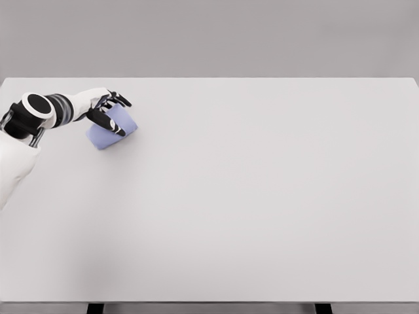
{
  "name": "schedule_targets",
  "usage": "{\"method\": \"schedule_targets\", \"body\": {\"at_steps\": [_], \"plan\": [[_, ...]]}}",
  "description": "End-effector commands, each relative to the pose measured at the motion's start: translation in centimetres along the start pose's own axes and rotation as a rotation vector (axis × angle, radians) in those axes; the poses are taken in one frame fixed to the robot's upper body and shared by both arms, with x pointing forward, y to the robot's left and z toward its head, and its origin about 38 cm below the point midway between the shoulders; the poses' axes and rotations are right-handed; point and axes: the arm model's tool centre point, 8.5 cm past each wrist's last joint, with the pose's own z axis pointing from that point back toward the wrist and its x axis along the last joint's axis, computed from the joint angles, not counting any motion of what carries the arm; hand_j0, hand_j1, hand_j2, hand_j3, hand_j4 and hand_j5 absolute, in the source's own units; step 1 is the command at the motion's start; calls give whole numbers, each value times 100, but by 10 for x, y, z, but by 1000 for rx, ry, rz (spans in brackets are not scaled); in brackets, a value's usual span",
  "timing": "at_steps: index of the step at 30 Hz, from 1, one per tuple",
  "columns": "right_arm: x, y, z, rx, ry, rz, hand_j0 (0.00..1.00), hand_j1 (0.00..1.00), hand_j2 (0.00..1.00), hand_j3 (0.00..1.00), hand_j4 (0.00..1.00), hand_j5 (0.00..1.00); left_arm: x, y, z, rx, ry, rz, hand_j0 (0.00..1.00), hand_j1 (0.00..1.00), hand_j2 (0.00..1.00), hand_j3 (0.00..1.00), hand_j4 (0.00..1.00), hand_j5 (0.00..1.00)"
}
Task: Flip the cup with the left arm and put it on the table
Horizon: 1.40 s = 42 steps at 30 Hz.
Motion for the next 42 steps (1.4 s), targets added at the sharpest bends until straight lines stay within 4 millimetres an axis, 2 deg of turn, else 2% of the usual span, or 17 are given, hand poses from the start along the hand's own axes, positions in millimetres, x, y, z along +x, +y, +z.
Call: {"method": "schedule_targets", "body": {"at_steps": [1,11,13,22,28,31,42], "plan": [[0,0,0,0,0,0,100,100,100,100,100,100,0,1,0,2,-1,-2,64,64,64,64,64,64],[0,0,0,0,0,0,100,100,100,100,100,100,7,13,11,32,-39,18,64,64,64,64,64,64],[0,0,0,0,0,1,100,100,100,100,100,100,8,24,18,60,-60,43,63,63,63,63,63,63],[0,0,0,0,0,0,100,100,100,100,100,100,1,38,27,96,-78,98,63,63,63,63,63,63],[0,0,0,0,0,0,100,100,100,100,100,100,0,39,28,95,-86,119,64,64,64,64,64,64],[0,0,0,0,0,0,100,100,100,100,100,100,-15,36,28,94,-73,153,64,64,64,64,64,64],[0,0,0,0,0,0,100,100,100,100,100,100,-30,33,28,96,-67,201,63,63,63,63,63,63]]}}
